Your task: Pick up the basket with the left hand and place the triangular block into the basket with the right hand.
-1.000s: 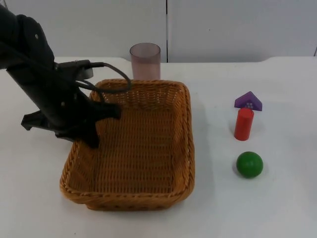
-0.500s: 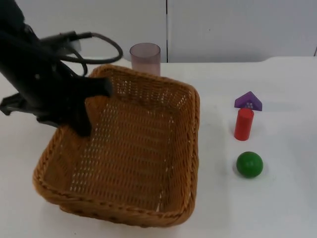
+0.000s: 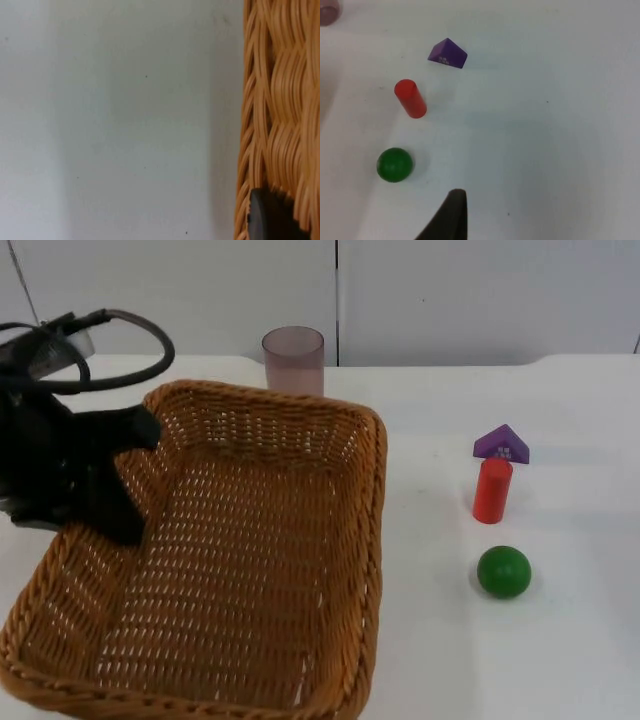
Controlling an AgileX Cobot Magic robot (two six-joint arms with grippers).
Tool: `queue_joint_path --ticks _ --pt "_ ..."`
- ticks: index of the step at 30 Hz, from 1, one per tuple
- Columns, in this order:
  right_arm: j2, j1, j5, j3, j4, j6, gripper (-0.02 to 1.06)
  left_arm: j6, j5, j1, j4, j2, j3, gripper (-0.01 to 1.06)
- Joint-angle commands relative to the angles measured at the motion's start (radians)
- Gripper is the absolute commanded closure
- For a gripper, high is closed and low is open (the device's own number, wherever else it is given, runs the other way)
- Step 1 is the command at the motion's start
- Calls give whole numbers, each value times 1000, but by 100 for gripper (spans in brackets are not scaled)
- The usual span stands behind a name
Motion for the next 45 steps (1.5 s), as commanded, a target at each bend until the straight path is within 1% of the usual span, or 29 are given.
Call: queue_joint_path --ticks 1,3,6,8,9,14,15,16,17,18,19,20,23,25,26,29,30,31,32,35,36,37,39,40,41,44,45 --pt "5 -4 -10 -5 -1 -39 -1 20 -13 3 -48 -17 4 105" --pt "11 -4 -1 -11 -1 -41 -1 20 -19 3 -50 -17 4 105" --pt "72 -4 33 -59 23 -49 -1 28 -24 3 -51 -17 4 105" --pt "136 -4 48 -130 25 -48 -1 27 -24 3 -54 -17 4 105" --pt "136 -4 48 -130 25 -48 -1 27 -24 3 -54 -17 4 105" --pt "357 -4 88 -334 25 -105 0 27 -20 3 -53 -17 4 105" --pt "357 -4 88 -334 25 -105 0 27 -20 3 -53 -17 4 105" --pt "447 -4 86 -397 25 -144 0 27 -20 3 -53 -17 4 105" --pt "468 -4 82 -422 22 -155 0 27 -20 3 -53 -17 4 105" --pt "565 -4 85 -499 22 -204 0 27 -20 3 -53 -17 4 105" --pt "631 -4 95 -543 22 -236 0 27 -19 3 -57 -17 4 105" --pt "631 -4 95 -543 22 -236 0 27 -19 3 -57 -17 4 105" --pt "812 -4 149 -690 22 -298 0 27 -19 3 -57 -17 4 105" --pt "916 -4 183 -784 22 -357 0 27 -19 3 -57 -17 4 105" --pt "916 -4 183 -784 22 -357 0 27 -19 3 -57 -17 4 105" --pt "1049 -4 188 -880 41 -459 2 27 -19 3 -75 -17 4 105" --pt "1089 -4 184 -903 52 -503 2 27 -19 3 -83 -17 4 105" --pt "1089 -4 184 -903 52 -503 2 27 -19 3 -83 -17 4 105" --pt "1127 -4 178 -922 71 -541 3 27 -19 3 -90 -17 4 105" --pt "1239 -3 142 -964 166 -698 4 27 -19 3 -97 -17 4 105" --pt "1239 -3 142 -964 166 -698 4 27 -19 3 -97 -17 4 105" --pt "1266 -2 124 -968 183 -738 5 27 -19 3 -97 -17 4 105" --pt "1307 5 67 -968 183 -781 6 27 -19 3 -97 -17 4 105" --pt "1327 9 43 -968 181 -794 6 27 -19 3 -97 -17 4 105" --pt "1327 9 43 -968 181 -794 6 27 -19 3 -97 -17 4 105" --pt "1379 24 -28 -973 181 -834 6 27 -21 3 -115 -17 4 105" --pt "1396 35 -42 -972 198 -852 6 27 -21 3 -126 -17 4 105"
